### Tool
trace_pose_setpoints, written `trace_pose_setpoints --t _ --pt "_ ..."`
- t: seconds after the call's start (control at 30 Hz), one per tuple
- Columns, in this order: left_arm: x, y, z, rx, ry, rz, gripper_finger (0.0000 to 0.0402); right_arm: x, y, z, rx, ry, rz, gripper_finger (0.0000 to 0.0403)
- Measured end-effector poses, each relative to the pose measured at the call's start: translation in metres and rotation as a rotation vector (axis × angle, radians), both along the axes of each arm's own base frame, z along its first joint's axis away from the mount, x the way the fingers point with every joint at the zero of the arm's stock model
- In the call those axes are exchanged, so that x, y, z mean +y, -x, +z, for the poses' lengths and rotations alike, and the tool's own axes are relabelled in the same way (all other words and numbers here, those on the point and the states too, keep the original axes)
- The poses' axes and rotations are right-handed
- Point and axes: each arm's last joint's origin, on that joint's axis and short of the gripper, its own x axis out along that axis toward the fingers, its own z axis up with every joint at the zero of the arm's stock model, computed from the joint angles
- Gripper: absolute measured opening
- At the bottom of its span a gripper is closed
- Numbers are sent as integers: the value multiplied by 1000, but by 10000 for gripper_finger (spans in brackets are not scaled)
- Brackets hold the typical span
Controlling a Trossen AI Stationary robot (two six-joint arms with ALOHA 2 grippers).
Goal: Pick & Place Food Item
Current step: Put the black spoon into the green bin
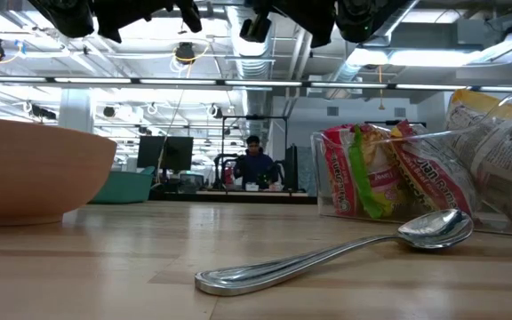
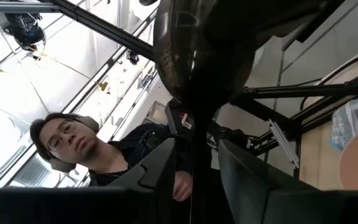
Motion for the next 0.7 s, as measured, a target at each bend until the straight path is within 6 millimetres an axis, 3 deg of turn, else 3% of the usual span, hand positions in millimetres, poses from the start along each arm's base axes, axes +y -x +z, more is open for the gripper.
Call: trace_pose_setpoints --t 0.4,0.7 --pt "6 16 13 -47 -22 38 2 -14 5 0 -4 19 26 116" --pt "9 20 11 -3 2 59 2 -33 14 11 -108 57 -36 116"
